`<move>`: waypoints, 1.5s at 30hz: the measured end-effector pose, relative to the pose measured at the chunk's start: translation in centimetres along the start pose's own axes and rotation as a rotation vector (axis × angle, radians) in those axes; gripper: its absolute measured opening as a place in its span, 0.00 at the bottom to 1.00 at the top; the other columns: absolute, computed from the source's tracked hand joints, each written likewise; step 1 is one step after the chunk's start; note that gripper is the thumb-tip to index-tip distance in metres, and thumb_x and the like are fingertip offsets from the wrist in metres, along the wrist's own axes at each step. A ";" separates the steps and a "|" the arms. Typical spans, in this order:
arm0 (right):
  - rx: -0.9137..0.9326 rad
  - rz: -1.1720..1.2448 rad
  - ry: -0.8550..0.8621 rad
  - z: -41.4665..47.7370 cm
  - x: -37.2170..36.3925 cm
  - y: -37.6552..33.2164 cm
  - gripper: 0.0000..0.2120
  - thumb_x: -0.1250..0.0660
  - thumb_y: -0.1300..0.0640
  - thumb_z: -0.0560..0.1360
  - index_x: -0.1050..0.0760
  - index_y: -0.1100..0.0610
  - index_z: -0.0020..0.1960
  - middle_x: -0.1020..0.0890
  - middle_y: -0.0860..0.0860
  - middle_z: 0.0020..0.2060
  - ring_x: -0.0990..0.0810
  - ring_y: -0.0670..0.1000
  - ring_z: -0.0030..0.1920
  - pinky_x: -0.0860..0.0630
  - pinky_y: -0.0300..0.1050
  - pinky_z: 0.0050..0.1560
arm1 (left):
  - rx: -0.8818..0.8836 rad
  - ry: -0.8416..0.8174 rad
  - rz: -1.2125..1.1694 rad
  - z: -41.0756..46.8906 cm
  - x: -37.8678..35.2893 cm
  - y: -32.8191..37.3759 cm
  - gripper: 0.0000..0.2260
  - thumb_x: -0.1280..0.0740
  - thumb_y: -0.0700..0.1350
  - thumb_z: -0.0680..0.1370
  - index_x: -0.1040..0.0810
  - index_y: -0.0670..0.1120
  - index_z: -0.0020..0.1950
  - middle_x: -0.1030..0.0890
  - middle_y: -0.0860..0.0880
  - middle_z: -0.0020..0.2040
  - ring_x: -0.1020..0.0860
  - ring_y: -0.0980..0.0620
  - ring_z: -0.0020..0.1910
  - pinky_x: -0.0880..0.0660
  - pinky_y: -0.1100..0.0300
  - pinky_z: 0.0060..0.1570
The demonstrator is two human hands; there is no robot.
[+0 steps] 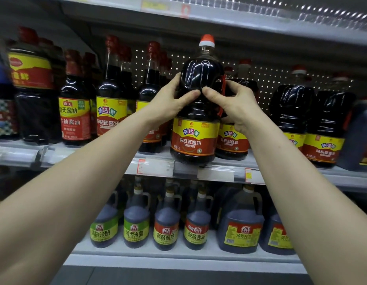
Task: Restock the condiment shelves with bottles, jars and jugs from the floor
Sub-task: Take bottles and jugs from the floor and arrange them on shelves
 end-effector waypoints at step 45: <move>0.065 0.023 -0.094 -1.6 -2.4 6.7 0.20 0.25 0.49 0.74 0.27 0.22 0.45 0.20 0.24 0.42 0.22 0.26 0.48 0.23 0.40 0.52 | 0.064 0.132 0.165 -2.5 -2.2 -5.8 0.42 0.24 0.55 0.71 0.41 0.48 0.79 0.29 0.63 0.58 0.28 0.66 0.54 0.32 0.76 0.48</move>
Point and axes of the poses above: each hand's wrist, its own z-axis towards the middle knuckle, its own x-axis out of the back of the hand, y = z × x, the point moved 5 cm from there along z, towards the middle knuckle
